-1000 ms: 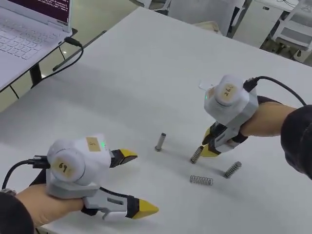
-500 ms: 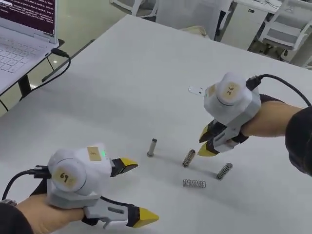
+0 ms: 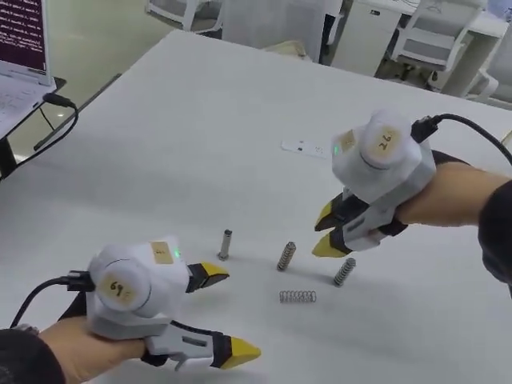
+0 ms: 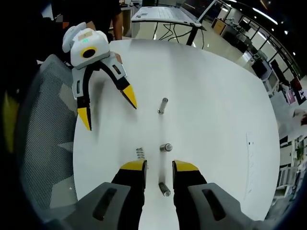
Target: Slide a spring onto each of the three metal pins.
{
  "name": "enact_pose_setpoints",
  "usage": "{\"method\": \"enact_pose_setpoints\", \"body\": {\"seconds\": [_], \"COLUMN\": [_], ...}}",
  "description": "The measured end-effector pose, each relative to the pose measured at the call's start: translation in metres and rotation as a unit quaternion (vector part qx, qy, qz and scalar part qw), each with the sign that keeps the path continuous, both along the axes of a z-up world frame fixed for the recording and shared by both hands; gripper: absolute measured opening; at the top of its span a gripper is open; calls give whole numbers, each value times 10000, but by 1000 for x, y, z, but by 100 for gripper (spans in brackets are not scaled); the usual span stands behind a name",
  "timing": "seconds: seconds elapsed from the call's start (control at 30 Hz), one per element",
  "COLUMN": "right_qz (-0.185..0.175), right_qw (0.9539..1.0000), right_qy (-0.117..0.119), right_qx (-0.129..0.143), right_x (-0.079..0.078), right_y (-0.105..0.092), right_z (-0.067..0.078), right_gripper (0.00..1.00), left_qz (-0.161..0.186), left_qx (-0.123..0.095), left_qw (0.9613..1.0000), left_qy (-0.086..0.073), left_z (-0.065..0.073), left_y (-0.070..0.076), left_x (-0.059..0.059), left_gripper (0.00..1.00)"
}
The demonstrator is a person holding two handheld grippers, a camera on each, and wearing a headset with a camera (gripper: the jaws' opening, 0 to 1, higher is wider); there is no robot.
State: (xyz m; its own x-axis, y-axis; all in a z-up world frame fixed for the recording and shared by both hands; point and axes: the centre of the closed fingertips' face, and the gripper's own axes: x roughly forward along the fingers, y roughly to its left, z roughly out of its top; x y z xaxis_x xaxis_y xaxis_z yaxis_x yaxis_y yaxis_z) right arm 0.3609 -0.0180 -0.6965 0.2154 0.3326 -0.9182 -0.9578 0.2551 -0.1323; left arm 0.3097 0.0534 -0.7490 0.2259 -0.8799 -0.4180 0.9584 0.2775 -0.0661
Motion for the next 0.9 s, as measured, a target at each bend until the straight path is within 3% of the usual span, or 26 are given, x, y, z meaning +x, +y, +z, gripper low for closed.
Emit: {"method": "enact_pose_setpoints", "body": {"seconds": [0.6,0.9], "right_qz": [-371,-580], "right_qw": [9990,9978], "right_qy": [-28,42], "right_qx": [254,320], "right_x": [-38,-50], "right_y": [-23,-32], "right_z": [1,-3], "right_gripper": [20,20], "left_qz": [-362,-423], "left_qx": [207,131], "left_qw": [9991,9990], "left_qy": [39,-51], "left_z": [-18,-24], "left_y": [-35,-50], "left_x": [10,23], "left_gripper": [51,40]}}
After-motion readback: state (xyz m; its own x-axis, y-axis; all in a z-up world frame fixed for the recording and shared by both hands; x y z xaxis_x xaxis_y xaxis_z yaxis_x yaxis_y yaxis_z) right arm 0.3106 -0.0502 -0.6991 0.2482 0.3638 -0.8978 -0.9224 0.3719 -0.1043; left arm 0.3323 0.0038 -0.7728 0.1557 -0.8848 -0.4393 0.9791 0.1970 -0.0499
